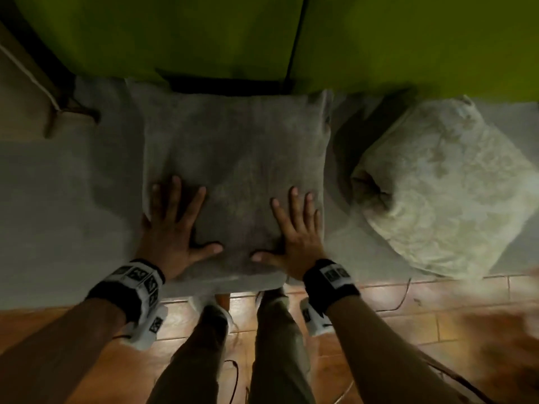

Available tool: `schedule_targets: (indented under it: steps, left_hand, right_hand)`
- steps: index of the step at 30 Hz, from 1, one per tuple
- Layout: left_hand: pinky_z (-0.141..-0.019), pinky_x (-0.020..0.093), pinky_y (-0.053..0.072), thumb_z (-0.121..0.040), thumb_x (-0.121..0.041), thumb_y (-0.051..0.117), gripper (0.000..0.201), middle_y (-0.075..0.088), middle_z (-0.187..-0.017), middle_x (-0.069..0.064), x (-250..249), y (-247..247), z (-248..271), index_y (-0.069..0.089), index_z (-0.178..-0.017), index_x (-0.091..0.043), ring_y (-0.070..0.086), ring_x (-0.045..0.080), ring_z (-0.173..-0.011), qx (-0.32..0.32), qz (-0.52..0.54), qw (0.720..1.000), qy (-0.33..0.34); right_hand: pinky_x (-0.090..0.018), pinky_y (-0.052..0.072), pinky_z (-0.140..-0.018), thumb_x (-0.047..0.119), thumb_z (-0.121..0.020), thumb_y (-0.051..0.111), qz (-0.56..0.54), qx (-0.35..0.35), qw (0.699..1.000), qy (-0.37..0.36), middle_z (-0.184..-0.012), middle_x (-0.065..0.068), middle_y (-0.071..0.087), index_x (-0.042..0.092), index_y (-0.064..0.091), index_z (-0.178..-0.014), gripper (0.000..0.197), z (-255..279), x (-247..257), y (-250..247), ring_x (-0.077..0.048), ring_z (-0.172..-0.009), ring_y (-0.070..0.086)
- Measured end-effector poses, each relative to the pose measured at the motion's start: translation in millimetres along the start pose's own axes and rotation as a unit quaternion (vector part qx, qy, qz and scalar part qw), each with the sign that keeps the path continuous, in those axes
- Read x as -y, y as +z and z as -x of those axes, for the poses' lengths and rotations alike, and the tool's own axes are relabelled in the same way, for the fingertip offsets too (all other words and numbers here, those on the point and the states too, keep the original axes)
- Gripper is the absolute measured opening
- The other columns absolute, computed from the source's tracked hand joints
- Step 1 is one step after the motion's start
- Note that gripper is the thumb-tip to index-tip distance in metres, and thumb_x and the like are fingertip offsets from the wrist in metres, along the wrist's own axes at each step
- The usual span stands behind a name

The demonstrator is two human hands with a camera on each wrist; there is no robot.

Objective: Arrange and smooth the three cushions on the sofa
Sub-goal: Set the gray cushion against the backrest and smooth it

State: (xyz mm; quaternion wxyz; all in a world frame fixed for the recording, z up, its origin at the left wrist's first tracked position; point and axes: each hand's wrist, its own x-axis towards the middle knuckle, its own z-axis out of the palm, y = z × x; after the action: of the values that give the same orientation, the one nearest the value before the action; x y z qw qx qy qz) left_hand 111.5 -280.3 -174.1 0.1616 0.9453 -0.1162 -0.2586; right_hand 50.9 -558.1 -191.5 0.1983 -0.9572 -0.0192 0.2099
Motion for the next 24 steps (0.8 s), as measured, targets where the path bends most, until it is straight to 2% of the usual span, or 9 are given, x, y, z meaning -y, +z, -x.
schedule_targets:
  steps: [3, 5, 9, 12, 15, 17, 20, 22, 24]
  left_hand:
    - [-0.108, 0.077, 0.017, -0.049, -0.099, 0.034, 0.121, -0.046, -0.153, -0.007, 11.6, 24.8, -14.3, -0.031, -0.141, -0.056, -0.046, 0.024, -0.136, 0.051, -0.036, 0.998, -0.020]
    - [-0.110, 0.076, 0.012, -0.047, -0.098, 0.035, 0.123, -0.049, -0.151, -0.007, 12.4, 20.6, -23.7, -0.036, -0.138, -0.056, -0.044, 0.026, -0.138, 0.056, -0.035, 0.998, -0.024]
    - [-0.111, 0.074, 0.005, -0.045, -0.101, 0.042, 0.131, -0.052, -0.148, -0.008, 14.1, 24.7, -27.3, -0.039, -0.136, -0.055, -0.046, 0.026, -0.137, 0.040, -0.013, 0.999, -0.020]
    - [-0.115, 0.070, 0.003, -0.054, -0.094, 0.053, 0.135, -0.048, -0.151, -0.009, 19.9, 31.8, -8.5, -0.034, -0.144, -0.045, -0.033, 0.034, -0.144, -0.030, 0.004, 0.999, 0.012]
    - [-0.123, 0.045, 0.002, -0.071, -0.072, 0.066, 0.119, -0.027, -0.162, -0.006, 24.5, 24.7, 11.5, -0.015, -0.153, -0.043, -0.015, 0.026, -0.151, -0.113, 0.133, 0.985, -0.008]
    - [-0.122, 0.029, 0.009, -0.088, -0.069, 0.047, 0.082, 0.004, -0.167, -0.001, 27.0, 22.4, 25.4, 0.002, -0.153, -0.049, 0.010, 0.016, -0.149, -0.172, 0.186, 0.966, -0.041]
    - [-0.114, 0.040, 0.032, -0.097, -0.064, 0.031, 0.052, 0.049, -0.145, -0.003, 46.5, 32.9, 53.6, 0.041, -0.144, -0.046, 0.046, 0.020, -0.131, -0.163, 0.173, 0.954, -0.180]
    - [-0.107, 0.041, 0.040, -0.095, -0.059, 0.037, 0.051, 0.062, -0.132, 0.005, 55.9, 36.7, 73.1, 0.058, -0.133, -0.033, 0.057, 0.027, -0.121, -0.112, 0.260, 0.923, -0.259]
    - [-0.098, 0.040, 0.046, -0.098, -0.040, 0.050, 0.038, 0.064, -0.126, 0.013, 58.9, 38.6, 85.1, 0.061, -0.129, -0.022, 0.061, 0.033, -0.114, -0.092, 0.324, 0.895, -0.293]
  right_hand:
    - [-0.069, -0.001, -0.121, 0.097, -0.061, 0.053, -0.013, 0.033, 0.999, 0.034, -0.157, 0.003, -0.047, 0.053, -0.030, -0.148, 0.128, -10.6, -18.6, 26.3, -0.038, -0.149, -0.034]
    - [-0.063, -0.007, -0.123, 0.099, -0.057, 0.054, -0.017, 0.036, 0.998, 0.051, -0.156, 0.001, -0.049, 0.052, -0.035, -0.146, 0.134, -20.2, -21.4, 22.5, -0.036, -0.148, -0.036]
    - [-0.063, -0.012, -0.118, 0.099, -0.051, 0.056, -0.060, 0.049, 0.991, 0.106, -0.160, -0.001, -0.042, 0.050, -0.041, -0.142, 0.142, -13.0, -44.6, 25.4, -0.030, -0.151, -0.033]
    - [-0.062, -0.011, -0.122, 0.096, -0.057, 0.058, -0.067, 0.090, 0.985, 0.134, -0.168, 0.001, -0.025, 0.047, -0.043, -0.141, 0.140, 15.1, -73.3, 26.3, -0.023, -0.155, -0.019]
    - [-0.056, 0.018, -0.124, 0.082, -0.072, 0.062, -0.041, 0.074, 0.991, 0.105, -0.170, -0.004, 0.016, 0.029, 0.001, -0.163, 0.121, 40.0, -97.4, 14.1, -0.032, -0.155, 0.013]
    - [-0.040, 0.042, -0.109, 0.056, -0.082, 0.076, -0.090, 0.063, 0.989, 0.101, -0.153, -0.005, 0.047, 0.025, 0.029, -0.158, 0.094, 52.7, -107.2, 1.6, -0.032, -0.139, 0.043]
    - [-0.025, 0.046, -0.090, 0.045, -0.083, 0.080, -0.179, 0.127, 0.969, 0.112, -0.131, 0.002, 0.064, 0.030, 0.044, -0.150, 0.077, 65.9, -115.8, -14.7, -0.019, -0.112, 0.063]
    - [-0.027, 0.046, -0.091, 0.053, -0.080, 0.080, -0.226, 0.152, 0.952, 0.139, -0.124, 0.009, 0.063, 0.035, 0.046, -0.148, 0.078, 67.2, -121.8, -21.4, -0.013, -0.108, 0.062]
    - [-0.031, 0.050, -0.092, 0.053, -0.079, 0.080, -0.249, 0.149, 0.943, 0.164, -0.113, 0.010, 0.068, 0.036, 0.050, -0.145, 0.074, 65.6, -128.6, -22.3, -0.012, -0.104, 0.065]
